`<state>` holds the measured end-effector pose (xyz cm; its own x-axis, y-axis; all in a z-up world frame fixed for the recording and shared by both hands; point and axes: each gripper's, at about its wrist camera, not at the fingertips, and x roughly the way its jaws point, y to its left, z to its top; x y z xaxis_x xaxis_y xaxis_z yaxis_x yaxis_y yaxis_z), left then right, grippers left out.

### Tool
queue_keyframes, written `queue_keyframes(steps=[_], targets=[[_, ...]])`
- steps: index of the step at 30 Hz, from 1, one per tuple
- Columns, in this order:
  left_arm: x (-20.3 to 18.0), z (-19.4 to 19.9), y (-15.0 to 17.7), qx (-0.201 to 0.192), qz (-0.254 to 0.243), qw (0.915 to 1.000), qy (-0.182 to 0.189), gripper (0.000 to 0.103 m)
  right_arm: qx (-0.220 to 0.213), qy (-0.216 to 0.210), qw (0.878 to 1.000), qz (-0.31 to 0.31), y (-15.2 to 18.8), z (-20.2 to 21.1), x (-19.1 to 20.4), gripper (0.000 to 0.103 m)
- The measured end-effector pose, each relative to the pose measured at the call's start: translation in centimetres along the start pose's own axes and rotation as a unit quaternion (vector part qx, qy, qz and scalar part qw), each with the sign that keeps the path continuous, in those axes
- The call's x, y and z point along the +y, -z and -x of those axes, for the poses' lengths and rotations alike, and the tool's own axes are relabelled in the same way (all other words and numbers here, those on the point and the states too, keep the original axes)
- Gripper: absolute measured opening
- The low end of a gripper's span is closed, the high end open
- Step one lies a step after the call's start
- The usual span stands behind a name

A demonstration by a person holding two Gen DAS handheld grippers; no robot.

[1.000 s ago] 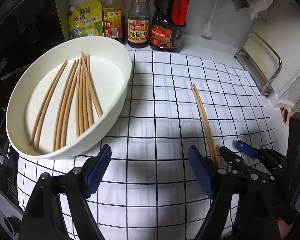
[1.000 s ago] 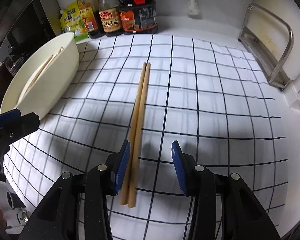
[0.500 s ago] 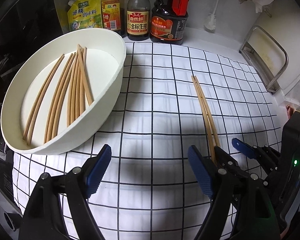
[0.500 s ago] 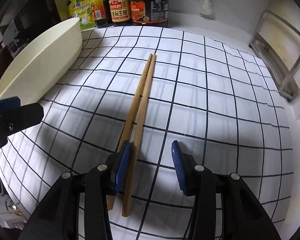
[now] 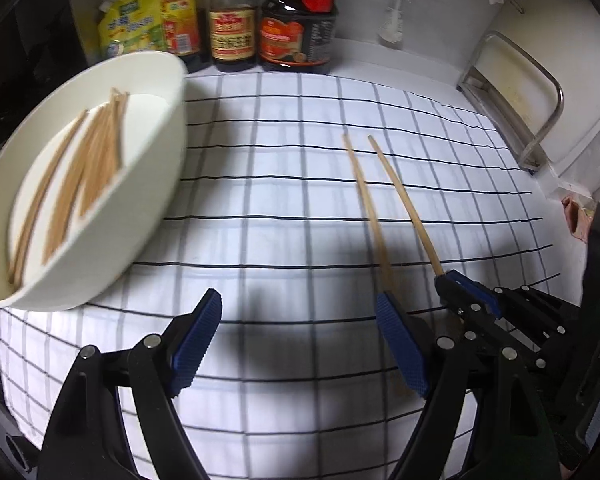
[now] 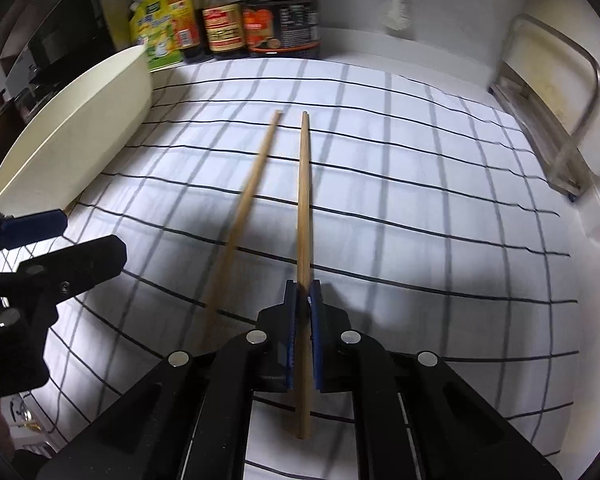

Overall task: Organize utensils
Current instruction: 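Close the right tool on a chopstick while the left tool grasps the other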

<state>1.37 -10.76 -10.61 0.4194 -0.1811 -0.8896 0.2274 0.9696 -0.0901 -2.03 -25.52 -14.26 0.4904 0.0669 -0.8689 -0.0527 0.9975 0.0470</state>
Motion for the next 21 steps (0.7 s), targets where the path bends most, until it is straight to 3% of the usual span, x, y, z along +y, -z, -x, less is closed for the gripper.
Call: queue_keyframes(steps=[4, 18, 21], targets=[[-0.8, -1.4, -0.3, 0.004, 0.011, 0.9999, 0.008, 0.078, -0.002, 0.010, 1.000, -0.024, 0.5, 0.4, -2.3, 0.007], [-3.3, -3.6, -0.5, -0.001, -0.014, 0.9996, -0.024, 0.078, -0.016, 0.009, 0.999, -0.038, 1.3, 1.4, -5.6, 0.007], [-3.4, -3.8, -0.6, 0.002, -0.014, 0.9995, -0.028, 0.078, -0.018, 0.017, 0.999, -0.029, 1.0, 1.3, -5.5, 0.018]])
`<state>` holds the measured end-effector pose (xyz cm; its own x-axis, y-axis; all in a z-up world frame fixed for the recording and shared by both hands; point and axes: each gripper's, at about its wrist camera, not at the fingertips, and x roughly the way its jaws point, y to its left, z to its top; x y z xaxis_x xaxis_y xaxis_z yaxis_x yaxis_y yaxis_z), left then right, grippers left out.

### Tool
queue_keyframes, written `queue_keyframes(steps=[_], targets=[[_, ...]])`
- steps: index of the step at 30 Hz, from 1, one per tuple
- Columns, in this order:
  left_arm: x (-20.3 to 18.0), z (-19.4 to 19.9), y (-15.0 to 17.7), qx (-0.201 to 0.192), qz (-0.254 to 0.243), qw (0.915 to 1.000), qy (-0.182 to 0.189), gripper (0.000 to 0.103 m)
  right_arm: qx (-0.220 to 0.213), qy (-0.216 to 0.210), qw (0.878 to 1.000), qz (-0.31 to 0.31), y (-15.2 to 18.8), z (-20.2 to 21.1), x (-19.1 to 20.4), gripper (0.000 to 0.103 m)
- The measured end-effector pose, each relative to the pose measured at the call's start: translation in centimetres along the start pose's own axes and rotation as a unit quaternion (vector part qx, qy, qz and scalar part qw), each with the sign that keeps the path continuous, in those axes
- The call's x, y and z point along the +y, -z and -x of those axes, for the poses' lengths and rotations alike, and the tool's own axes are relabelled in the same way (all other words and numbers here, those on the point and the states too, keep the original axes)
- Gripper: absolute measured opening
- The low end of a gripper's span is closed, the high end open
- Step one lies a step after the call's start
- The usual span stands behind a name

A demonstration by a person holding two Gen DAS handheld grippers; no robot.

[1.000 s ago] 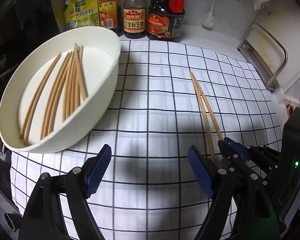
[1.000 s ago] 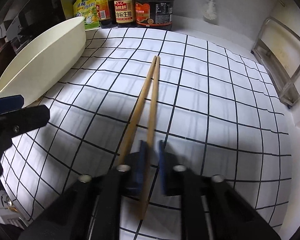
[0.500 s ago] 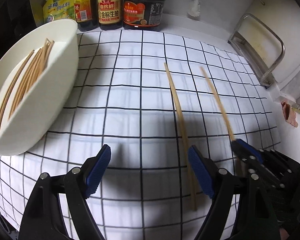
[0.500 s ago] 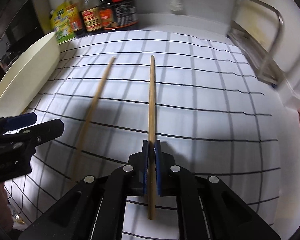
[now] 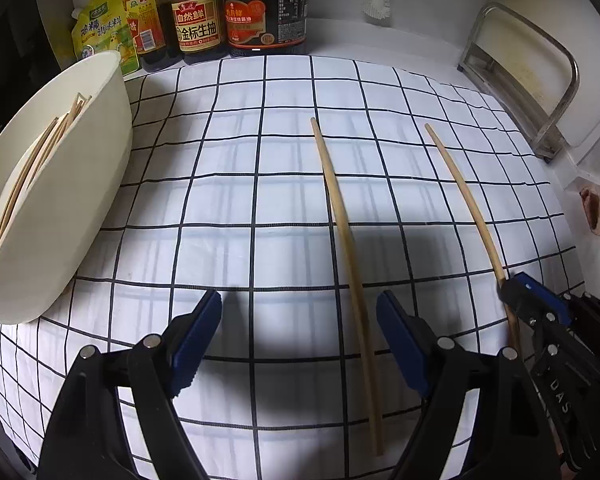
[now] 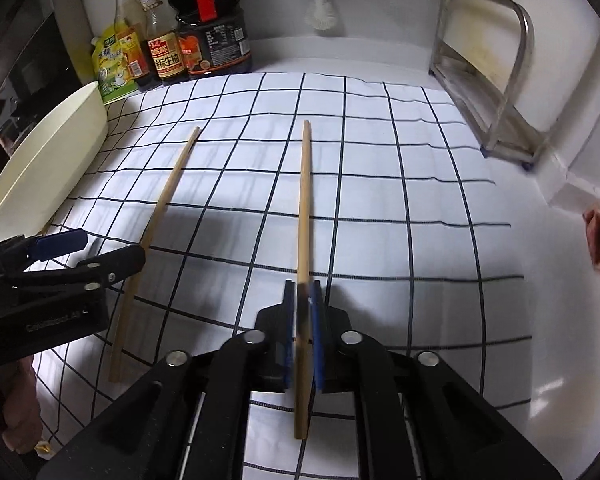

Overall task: Organize utensils
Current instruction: 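Close the right tool on a chopstick while the left tool grasps the other, then carry both held chopsticks over the white basin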

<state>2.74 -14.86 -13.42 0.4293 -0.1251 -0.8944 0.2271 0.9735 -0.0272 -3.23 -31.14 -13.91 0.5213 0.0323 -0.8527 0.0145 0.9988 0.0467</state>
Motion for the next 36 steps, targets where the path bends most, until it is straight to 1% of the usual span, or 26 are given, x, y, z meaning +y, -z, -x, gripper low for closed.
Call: queue_keyframes(steps=[2, 4, 5, 6, 11, 13, 14, 17, 18, 19, 20, 21, 22, 23, 24, 30, 32, 36], targets=[[-0.1, -0.2, 0.0, 0.002, -0.002, 1.0000, -0.006, 0.078, 0.001, 0.000, 1.000, 0.003, -0.1, -0.2, 0.0, 0.018], [-0.2, -0.4, 0.0, 0.002, -0.002, 0.9999, -0.011, 0.078, 0.004, 0.000, 1.000, 0.006, -0.2, -0.5, 0.0, 0.021], [-0.2, -0.5, 0.0, 0.003, -0.002, 0.9999, -0.014, 0.078, 0.005, 0.002, 1.000, 0.007, -0.2, -0.6, 0.0, 0.025], [-0.2, -0.6, -0.1, 0.004, -0.001, 0.9998, -0.017, 0.078, 0.006, 0.003, 1.000, 0.008, -0.2, -0.7, 0.0, 0.025], [-0.4, -0.9, -0.2, 0.000, -0.002, 0.9997, -0.022, 0.079, 0.000, 0.013, 1.000, 0.028, -0.5, -1.1, 0.5, 0.025], [-0.4, -0.9, -0.2, -0.001, 0.000, 0.9998, -0.021, 0.078, 0.000, 0.012, 0.999, 0.033, -0.6, -1.2, 0.7, 0.025], [-0.5, -0.9, -0.2, -0.002, 0.000, 0.9998, -0.020, 0.077, 0.001, 0.010, 0.999, 0.036, -0.6, -1.2, 0.7, 0.022], [-1.0, -0.7, -0.1, -0.008, -0.011, 0.9998, -0.016, 0.063, 0.003, 0.004, 0.999, 0.044, -0.7, -1.2, 1.0, 0.013], [-1.3, -0.5, -0.1, -0.012, -0.018, 0.9997, -0.013, 0.055, 0.003, 0.005, 0.999, 0.044, -0.7, -1.2, 1.1, 0.009], [-1.5, -0.5, -0.1, -0.014, -0.023, 0.9996, -0.011, 0.048, 0.003, 0.006, 0.999, 0.043, -0.7, -1.2, 1.2, 0.007], [-1.7, -0.4, 0.0, -0.015, -0.029, 0.9994, -0.008, 0.045, 0.004, 0.005, 0.999, 0.041, -0.8, -1.2, 1.1, 0.007], [-2.0, -0.3, 0.0, -0.016, -0.035, 0.9992, -0.005, 0.035, 0.005, 0.004, 0.999, 0.036, -0.8, -1.2, 1.0, 0.007], [-2.0, -0.3, 0.0, -0.015, -0.038, 0.9992, 0.000, 0.021, 0.006, 0.003, 0.999, 0.033, -0.8, -1.2, 1.0, 0.006], [-2.1, -0.3, -0.1, -0.012, -0.041, 0.9991, 0.002, 0.012, 0.007, 0.003, 1.000, 0.030, -0.9, -1.3, 1.0, 0.006], [-2.1, -0.3, -0.2, -0.008, -0.042, 0.9991, 0.005, 0.007, 0.008, 0.001, 1.000, 0.025, -0.9, -1.2, 1.0, 0.006], [-0.9, -0.3, -0.6, 0.013, -0.036, 0.9991, 0.020, 0.007, 0.006, -0.008, 1.000, 0.001, -1.5, -0.1, 1.2, 0.006], [-0.1, 0.5, -0.7, 0.011, -0.034, 0.9990, 0.026, 0.007, 0.002, -0.011, 1.000, -0.010, -1.9, 0.5, 1.4, 0.006], [1.7, 3.1, -1.8, -0.011, -0.032, 0.9989, 0.034, 0.007, -0.008, -0.027, 0.999, -0.032, -3.3, 2.2, 2.4, 0.006]])
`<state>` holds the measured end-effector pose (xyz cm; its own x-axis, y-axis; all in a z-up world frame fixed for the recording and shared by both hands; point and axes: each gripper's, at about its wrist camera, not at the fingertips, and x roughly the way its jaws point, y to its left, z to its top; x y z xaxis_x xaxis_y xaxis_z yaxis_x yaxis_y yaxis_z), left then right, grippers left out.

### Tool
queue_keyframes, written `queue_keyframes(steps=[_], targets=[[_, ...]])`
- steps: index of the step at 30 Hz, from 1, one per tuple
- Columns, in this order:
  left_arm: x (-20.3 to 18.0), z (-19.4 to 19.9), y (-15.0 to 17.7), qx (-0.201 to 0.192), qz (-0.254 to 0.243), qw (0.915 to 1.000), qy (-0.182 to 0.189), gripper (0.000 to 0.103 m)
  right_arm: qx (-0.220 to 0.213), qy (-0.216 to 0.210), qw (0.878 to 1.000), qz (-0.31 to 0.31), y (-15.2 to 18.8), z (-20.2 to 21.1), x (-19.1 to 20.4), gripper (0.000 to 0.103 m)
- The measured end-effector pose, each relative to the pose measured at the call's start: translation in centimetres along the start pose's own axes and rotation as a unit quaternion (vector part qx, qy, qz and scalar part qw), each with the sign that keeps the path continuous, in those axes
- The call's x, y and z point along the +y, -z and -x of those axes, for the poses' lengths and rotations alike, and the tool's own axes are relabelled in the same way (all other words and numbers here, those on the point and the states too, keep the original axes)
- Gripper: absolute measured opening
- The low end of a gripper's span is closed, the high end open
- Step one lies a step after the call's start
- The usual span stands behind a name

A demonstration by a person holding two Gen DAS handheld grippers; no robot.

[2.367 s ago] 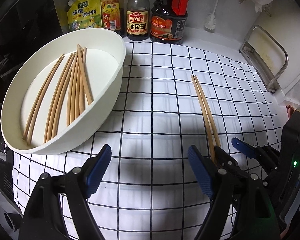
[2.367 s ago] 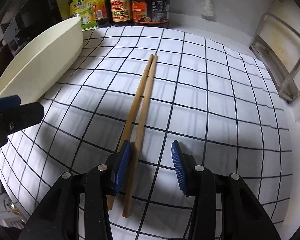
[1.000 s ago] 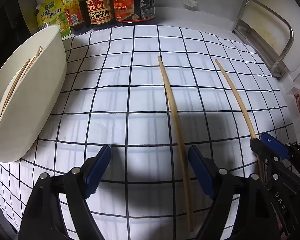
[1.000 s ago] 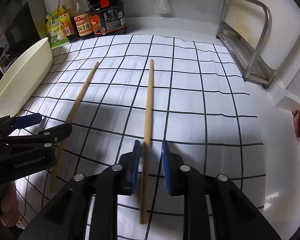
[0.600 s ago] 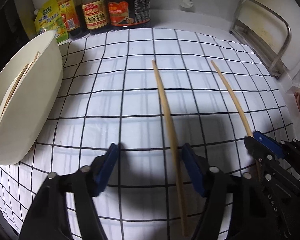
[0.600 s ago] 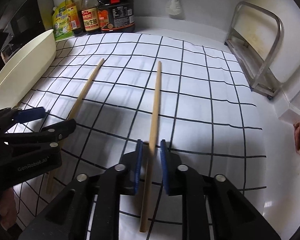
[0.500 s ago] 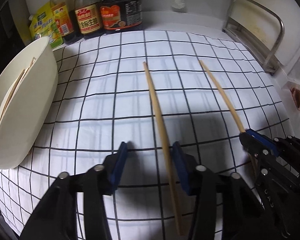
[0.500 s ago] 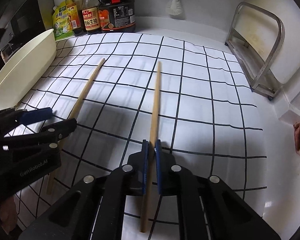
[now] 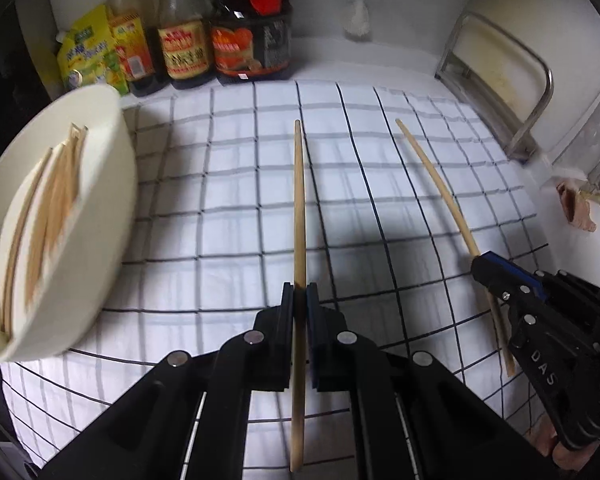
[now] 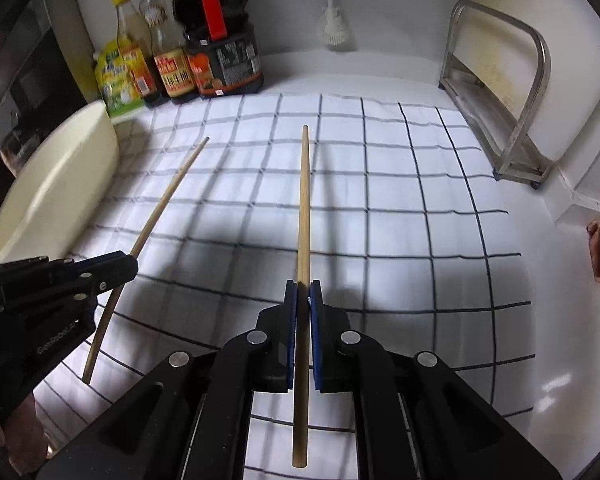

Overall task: Organize utensils
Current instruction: 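Carry both held chopsticks over the white basin, then open the right tool to drop its chopstick while the left tool releases its own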

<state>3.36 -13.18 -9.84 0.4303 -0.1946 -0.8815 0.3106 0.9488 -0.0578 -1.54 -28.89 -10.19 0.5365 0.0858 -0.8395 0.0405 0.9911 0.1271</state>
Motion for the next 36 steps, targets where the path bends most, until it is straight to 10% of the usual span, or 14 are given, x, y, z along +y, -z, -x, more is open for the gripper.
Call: queue_keyframes(steps=[10, 24, 36], targets=[[9.2, 7.2, -4.1, -0.067, 0.052, 0.9958, -0.034, 0.007, -0.044, -0.045, 0.997, 0.040, -5.6, 2.5, 9.3, 0.006], [24.8, 7.4, -3.5, -0.050, 0.129, 0.9854, -0.099, 0.007, -0.004, -0.126, 0.986, 0.105, -10.9, -3.4, 25.1, 0.006], [28.0, 5.0, -3.6, -0.026, 0.142, 0.9860, -0.084, 0.008, 0.045, -0.116, 0.984, 0.123, -11.0, -7.1, 29.1, 0.006]])
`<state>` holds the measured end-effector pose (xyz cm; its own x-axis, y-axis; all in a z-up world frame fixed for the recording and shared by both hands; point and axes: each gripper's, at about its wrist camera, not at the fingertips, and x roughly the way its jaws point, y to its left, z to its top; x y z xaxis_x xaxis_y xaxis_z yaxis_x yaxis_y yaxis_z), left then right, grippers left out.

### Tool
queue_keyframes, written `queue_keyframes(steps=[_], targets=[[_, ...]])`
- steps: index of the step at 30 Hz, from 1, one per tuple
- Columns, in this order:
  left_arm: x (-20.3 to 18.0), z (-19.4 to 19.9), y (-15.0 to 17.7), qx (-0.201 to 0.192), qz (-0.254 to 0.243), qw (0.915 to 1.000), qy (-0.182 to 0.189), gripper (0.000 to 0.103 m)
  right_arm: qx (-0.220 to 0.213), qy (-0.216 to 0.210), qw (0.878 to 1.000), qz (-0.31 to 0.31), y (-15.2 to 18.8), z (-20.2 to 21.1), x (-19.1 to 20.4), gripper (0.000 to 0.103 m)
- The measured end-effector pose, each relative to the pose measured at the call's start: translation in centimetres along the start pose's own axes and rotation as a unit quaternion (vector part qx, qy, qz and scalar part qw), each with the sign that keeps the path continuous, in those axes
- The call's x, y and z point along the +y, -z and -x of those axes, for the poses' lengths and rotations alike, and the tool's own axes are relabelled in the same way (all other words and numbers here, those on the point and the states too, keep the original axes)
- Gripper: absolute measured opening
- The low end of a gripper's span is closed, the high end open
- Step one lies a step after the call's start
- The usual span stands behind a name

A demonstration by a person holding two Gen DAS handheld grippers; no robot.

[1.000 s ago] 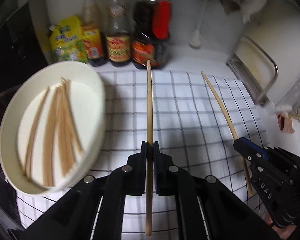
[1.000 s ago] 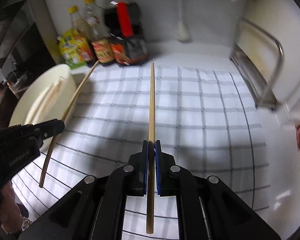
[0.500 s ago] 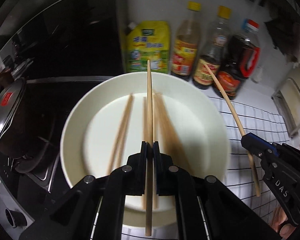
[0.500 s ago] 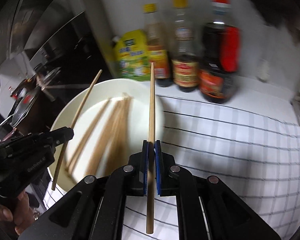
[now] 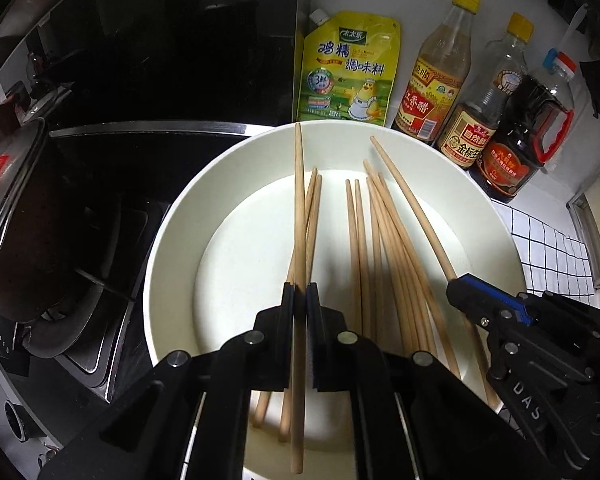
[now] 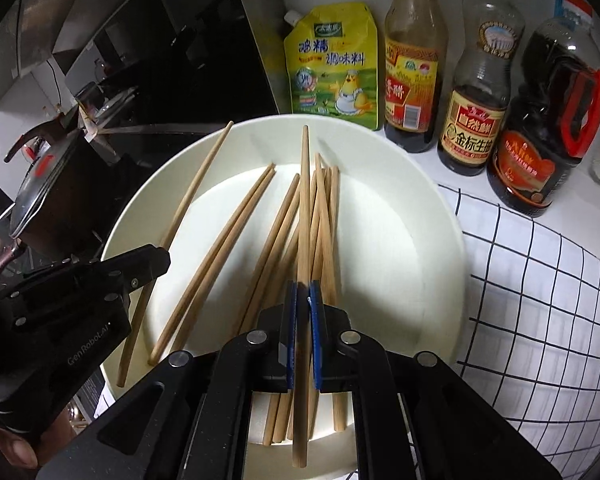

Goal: Organize utensils

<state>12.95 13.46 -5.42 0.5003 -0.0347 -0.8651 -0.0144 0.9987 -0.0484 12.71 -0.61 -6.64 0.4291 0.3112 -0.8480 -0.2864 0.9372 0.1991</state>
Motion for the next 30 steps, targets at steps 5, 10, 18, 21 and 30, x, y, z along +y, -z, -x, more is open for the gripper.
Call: queue_keyframes(steps=[5, 10, 18, 21, 30], targets=[[0.7, 0.2, 0.0, -0.008, 0.014, 0.9998, -0.012, 0.058, -0.008, 0.004, 1.000, -0.012, 0.2, 0.6, -0.5, 0.015], [1.0, 1.0, 0.0, -0.012, 0.015, 0.9997, -0.014, 0.058, -0.016, 0.008, 1.000, -0.020, 0.6, 1.6, -0.8, 0.017], [0.8, 2.6, 0.7, -0.020, 0.007, 0.9996, -0.018, 0.060, -0.028, 0.009, 1.000, -0.012, 1.4, 3.6, -0.3, 0.026], [0.8, 3.4, 1.0, -0.027, 0.006, 0.9994, -0.020, 0.060, -0.031, 0.009, 0.999, -0.011, 1.8, 4.4, -0.3, 0.026], [0.7, 5.4, 1.9, -0.040, 0.011, 0.9989, -0.024, 0.061, -0.038, 0.018, 0.999, -0.013, 3.0, 6.2, 0.0, 0.035]])
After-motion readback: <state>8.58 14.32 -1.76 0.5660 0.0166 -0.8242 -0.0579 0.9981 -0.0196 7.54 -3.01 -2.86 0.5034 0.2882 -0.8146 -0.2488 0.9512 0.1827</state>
